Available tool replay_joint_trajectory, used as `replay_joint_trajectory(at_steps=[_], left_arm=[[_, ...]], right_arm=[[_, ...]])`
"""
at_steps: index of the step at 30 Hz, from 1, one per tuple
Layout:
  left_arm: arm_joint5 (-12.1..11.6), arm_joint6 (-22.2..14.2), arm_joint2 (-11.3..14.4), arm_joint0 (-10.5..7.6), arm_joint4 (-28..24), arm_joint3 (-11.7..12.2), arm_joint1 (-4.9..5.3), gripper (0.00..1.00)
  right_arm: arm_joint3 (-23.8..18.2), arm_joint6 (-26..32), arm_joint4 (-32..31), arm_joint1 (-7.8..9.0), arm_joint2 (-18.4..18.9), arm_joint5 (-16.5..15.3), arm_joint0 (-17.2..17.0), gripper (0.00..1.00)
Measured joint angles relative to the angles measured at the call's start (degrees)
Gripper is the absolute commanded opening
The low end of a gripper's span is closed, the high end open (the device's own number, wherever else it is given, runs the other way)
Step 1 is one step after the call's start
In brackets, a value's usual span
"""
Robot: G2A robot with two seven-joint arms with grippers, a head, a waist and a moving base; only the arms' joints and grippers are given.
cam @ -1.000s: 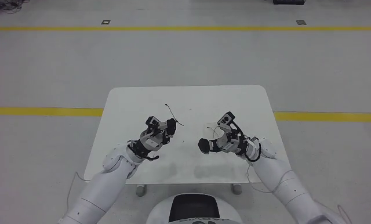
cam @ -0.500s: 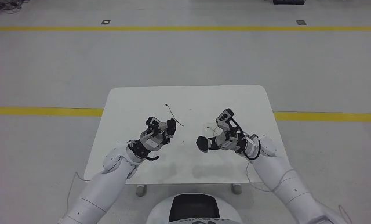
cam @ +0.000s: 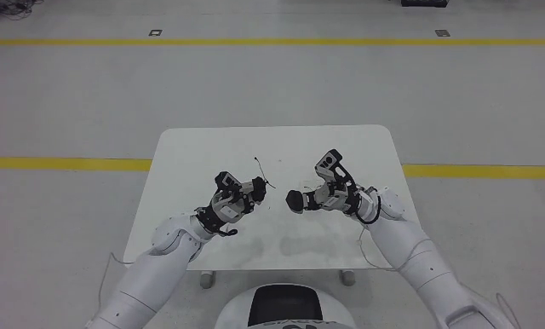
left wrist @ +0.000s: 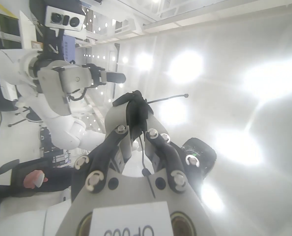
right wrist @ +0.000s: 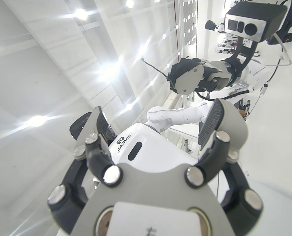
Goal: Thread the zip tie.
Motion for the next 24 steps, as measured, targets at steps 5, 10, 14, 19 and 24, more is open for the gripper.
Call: replay_joint_trajectory(at_steps=[5,10,14,19,24], left_arm=[[-0.44,1.46,-0.03,0.11,2.21,0.42,0.03,0.00],[-0.42,1.43,-0.02,0.11,2.15,0.39,0.02,0.00],[-0.42,1.43,-0.02,0.11,2.15,0.39,0.02,0.00],[-0.42,1.43,-0.02,0.11,2.15,0.40,0.02,0.00],[-0.42,1.43,-0.02,0.11,2.15,0.40,0.02,0.00]], right_arm=[[-0.91,-0.82,-0.19,-0.03,-0.05,0.14,-0.40,1.00],[-2.42,-1.33,-1.46,-0.09,-0.15,0.80,-0.55,1.00],[-1.84,-1.10,-1.47,-0.48,-0.92,0.81,0.17,0.48],[-0.25,-0.94,-1.35,-1.19,-2.36,0.35,1.39,0.38],[1.63,-0.52,-1.23,-1.89,-3.56,-0.37,2.48,0.32]])
